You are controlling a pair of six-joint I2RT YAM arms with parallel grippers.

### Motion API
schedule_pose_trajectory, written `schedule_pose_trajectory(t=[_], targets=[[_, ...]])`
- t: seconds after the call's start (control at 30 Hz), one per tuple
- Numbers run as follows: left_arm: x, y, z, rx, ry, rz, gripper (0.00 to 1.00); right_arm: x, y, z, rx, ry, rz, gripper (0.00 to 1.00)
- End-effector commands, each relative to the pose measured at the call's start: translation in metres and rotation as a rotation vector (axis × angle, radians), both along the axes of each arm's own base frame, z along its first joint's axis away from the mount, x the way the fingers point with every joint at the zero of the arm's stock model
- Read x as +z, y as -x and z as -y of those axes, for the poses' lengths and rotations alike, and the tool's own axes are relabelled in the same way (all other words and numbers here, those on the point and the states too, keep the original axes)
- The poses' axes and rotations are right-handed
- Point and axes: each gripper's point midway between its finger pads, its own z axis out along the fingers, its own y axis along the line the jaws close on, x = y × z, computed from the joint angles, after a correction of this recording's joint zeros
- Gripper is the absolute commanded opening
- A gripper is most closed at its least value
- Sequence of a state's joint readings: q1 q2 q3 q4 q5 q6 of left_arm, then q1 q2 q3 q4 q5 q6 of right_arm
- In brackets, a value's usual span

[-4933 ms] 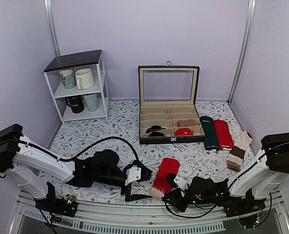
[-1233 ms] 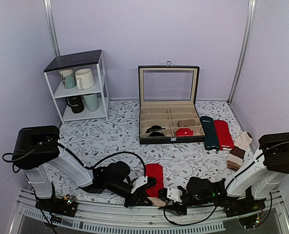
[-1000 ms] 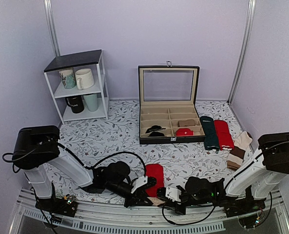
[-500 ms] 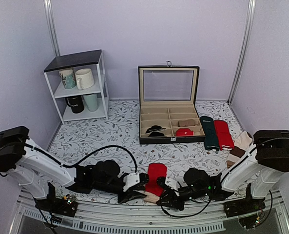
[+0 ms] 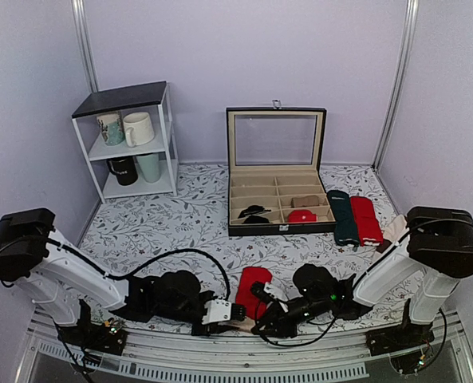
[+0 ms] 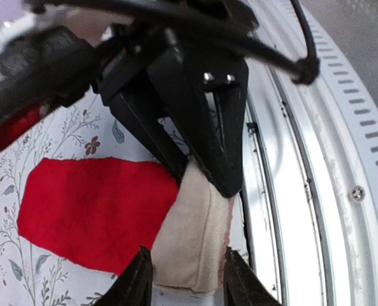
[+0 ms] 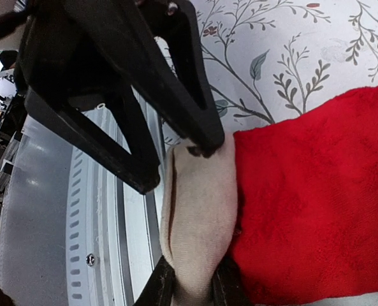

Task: Roll the socks
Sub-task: Roll the sock at the center of the board.

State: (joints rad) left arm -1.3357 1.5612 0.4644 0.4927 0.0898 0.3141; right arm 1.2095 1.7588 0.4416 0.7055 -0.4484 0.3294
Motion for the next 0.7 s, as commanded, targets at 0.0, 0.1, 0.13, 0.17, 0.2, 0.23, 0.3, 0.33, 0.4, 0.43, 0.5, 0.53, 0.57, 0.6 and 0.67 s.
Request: schedule_pose_trajectory(t=[0.0,0.1,0.13,0.17,0.2,0.23,0.3,0.33,0.4,0.43,0.5,0.53,0.57,0.6,0.67], targets=[[-0.018,0.009,-0.001,-0.039,-0.063,0.01,0.38,-0.06,0.015,0.044,-0.018,0.274,-0.128,0.17],[-0.026,0.009,-0.001,-0.031,-0.088,0.001,0.38,-0.062,0.014,0.045,-0.019,0.279,-0.133,0.17],[-0.028,0.008,-0.001,-0.024,-0.094,-0.002,0.38,-0.063,0.014,0.046,-0.021,0.28,-0.136,0.17],[-0.031,0.007,-0.001,-0.019,-0.102,-0.002,0.37,-0.063,0.014,0.046,-0.02,0.282,-0.137,0.17],[-0.032,0.007,-0.001,-0.015,-0.11,-0.007,0.36,-0.064,0.014,0.047,-0.021,0.285,-0.138,0.17],[-0.033,0.008,-0.001,-0.018,-0.117,-0.013,0.33,-0.064,0.013,0.046,-0.023,0.285,-0.137,0.17],[-0.034,0.012,0.0,-0.026,-0.118,-0.027,0.25,-0.066,0.012,0.048,-0.026,0.291,-0.141,0.17],[-0.034,0.013,0.0,-0.028,-0.119,-0.035,0.18,-0.066,0.012,0.047,-0.026,0.29,-0.141,0.17],[-0.038,0.013,-0.001,-0.023,-0.134,-0.048,0.07,-0.065,0.011,0.047,-0.027,0.289,-0.143,0.17],[-0.042,0.013,-0.002,-0.018,-0.149,-0.054,0.04,-0.065,0.011,0.047,-0.026,0.288,-0.143,0.17],[-0.048,0.013,-0.002,-0.01,-0.176,-0.07,0.0,-0.063,0.01,0.047,-0.027,0.283,-0.143,0.18],[-0.05,0.014,-0.003,-0.005,-0.188,-0.08,0.0,-0.062,0.009,0.046,-0.027,0.28,-0.14,0.18],[-0.052,0.014,-0.003,0.001,-0.198,-0.092,0.0,-0.06,0.008,0.045,-0.028,0.272,-0.134,0.19],[-0.053,0.014,-0.003,0.004,-0.203,-0.105,0.0,-0.057,0.005,0.044,-0.034,0.265,-0.122,0.21],[-0.055,0.014,-0.005,0.025,-0.209,-0.139,0.0,-0.049,0.0,0.042,-0.053,0.247,-0.089,0.28]])
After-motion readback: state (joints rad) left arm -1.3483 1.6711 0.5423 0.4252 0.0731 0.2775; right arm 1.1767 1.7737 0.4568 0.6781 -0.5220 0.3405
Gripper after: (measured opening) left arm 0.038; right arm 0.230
